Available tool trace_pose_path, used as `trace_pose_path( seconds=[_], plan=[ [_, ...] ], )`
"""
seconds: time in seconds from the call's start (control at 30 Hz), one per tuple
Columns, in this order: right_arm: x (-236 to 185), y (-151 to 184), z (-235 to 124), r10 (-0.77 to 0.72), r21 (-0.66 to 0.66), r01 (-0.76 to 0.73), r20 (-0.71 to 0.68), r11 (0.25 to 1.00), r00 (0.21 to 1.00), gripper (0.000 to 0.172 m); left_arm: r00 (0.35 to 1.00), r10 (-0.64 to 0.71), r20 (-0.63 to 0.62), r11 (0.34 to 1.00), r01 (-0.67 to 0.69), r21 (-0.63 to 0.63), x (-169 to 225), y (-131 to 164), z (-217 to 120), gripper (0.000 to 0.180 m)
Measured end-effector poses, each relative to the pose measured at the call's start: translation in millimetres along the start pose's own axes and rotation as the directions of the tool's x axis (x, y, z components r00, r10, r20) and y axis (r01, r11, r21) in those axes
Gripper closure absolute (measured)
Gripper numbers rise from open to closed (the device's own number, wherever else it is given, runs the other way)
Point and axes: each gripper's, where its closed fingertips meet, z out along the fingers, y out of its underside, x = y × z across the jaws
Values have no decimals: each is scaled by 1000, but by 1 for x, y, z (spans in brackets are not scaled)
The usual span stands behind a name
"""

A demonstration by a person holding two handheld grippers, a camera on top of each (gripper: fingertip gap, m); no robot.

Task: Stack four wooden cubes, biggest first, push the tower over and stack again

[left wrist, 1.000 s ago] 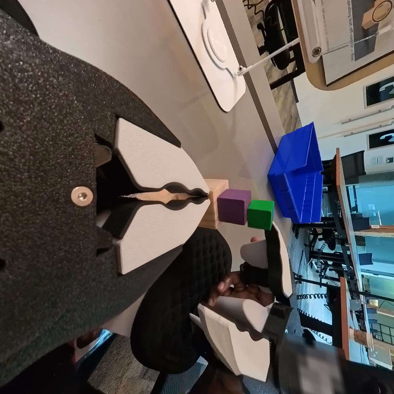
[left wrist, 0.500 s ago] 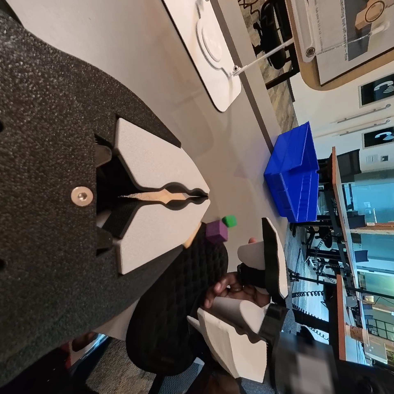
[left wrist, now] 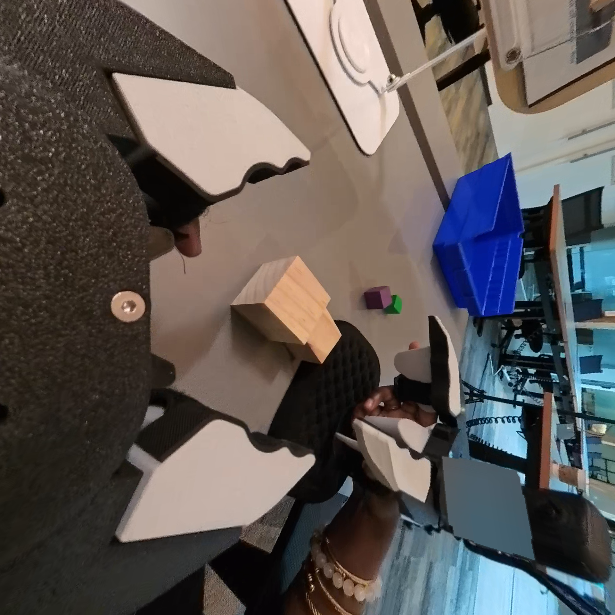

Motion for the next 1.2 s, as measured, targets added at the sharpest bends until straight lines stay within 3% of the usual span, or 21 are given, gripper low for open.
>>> trace_pose_path(
  seconds=[0.13, 0.27, 0.43, 0.6, 0.77, 1.0, 1.1, 1.2],
  plan=[
    [0, 1, 1, -5, -7, 5, -2, 1000, 1000, 47, 999, 32, -33, 999, -33, -27, 1, -1, -8, 34],
    [-1, 1, 1, -10, -11, 10, -2, 1000, 1000, 47, 978, 125, -166, 966, -158, -204, 4, 17, -6, 41],
    [-1, 0, 0, -14, -4, 14, -1, 1000, 1000, 47, 893, 289, -345, 832, -413, -371, -5, 30, 1, 59],
    [0, 0, 0, -15, -2, 15, -10, 1000, 1000, 48, 781, 387, -490, 705, -593, -388, -11, 27, 19, 60],
    [-1, 0, 0, -17, -3, 17, -10, 1000, 1000, 48, 693, 296, -658, 615, -665, -423, -6, 36, 31, 79],
    [0, -1, -1, -1, 11, 1, -6, 1000, 1000, 49, 636, 201, -745, 480, -727, -491, -3, 63, 43, 91],
    [1, -2, -2, 3, 22, -3, -6, 1000, 1000, 49, 623, 162, -765, 463, -733, -498, -2, 70, 45, 120],
    [1, -3, -2, 6, 24, -6, -6, 1000, 1000, 50, 556, 220, -802, 411, -798, -440, -14, 65, 44, 121]
  ],
)
